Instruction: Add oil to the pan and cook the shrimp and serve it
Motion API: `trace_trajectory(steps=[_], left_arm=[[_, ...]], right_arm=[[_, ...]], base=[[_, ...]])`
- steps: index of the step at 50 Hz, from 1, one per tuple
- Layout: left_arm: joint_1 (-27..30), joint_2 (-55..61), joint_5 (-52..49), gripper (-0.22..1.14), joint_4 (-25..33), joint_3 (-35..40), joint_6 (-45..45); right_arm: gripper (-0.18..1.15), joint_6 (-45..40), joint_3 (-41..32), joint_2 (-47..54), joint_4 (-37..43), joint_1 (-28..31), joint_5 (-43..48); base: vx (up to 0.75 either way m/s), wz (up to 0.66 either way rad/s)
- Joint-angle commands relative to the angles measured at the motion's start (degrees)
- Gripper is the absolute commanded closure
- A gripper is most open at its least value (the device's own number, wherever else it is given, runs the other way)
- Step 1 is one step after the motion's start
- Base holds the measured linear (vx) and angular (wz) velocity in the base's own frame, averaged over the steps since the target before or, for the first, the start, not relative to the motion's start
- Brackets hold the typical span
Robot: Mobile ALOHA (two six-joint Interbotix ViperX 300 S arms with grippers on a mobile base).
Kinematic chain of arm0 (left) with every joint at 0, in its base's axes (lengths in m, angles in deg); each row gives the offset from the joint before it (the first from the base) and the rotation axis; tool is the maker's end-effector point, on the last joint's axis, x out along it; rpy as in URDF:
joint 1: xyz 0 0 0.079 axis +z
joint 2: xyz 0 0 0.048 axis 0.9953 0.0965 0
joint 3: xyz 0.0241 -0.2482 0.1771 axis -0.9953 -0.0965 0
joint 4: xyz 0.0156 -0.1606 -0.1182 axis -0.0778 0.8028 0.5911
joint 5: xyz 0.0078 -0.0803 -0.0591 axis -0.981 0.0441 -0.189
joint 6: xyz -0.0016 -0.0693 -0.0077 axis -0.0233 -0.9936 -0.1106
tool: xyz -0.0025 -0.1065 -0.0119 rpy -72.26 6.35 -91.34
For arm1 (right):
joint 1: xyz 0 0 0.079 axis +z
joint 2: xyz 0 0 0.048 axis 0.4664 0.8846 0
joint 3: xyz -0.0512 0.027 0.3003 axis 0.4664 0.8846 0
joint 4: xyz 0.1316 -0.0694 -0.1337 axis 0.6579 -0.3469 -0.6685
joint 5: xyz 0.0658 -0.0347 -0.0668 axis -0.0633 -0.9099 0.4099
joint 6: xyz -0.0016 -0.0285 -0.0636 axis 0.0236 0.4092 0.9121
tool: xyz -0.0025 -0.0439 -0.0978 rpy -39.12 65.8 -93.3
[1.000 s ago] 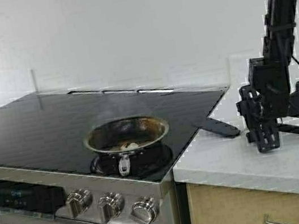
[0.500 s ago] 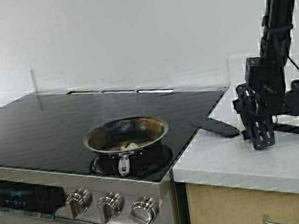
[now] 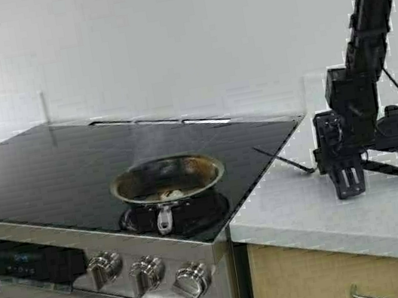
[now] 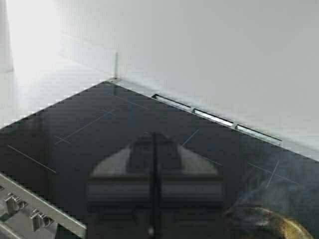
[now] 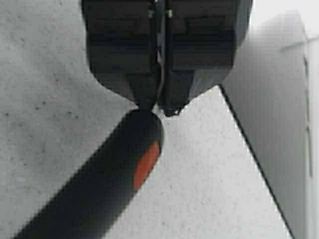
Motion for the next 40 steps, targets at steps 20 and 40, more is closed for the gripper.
trace_trajectory(steps=[20,40], left_arm=[[0.09,0.35,0.18,0.89,0.00,1.49,-0.09],[0.18,0.35,-2.64,0.89,0.26,1.58,-1.05]], right_arm=[[0.89,9.14,4.83,-12.83,-0.44,1.32,-2.46],[0.89,26.19,16.26,-33.57,-0.18,7.73,-2.29]], base=[[0.00,0.00],[0.00,0.00]])
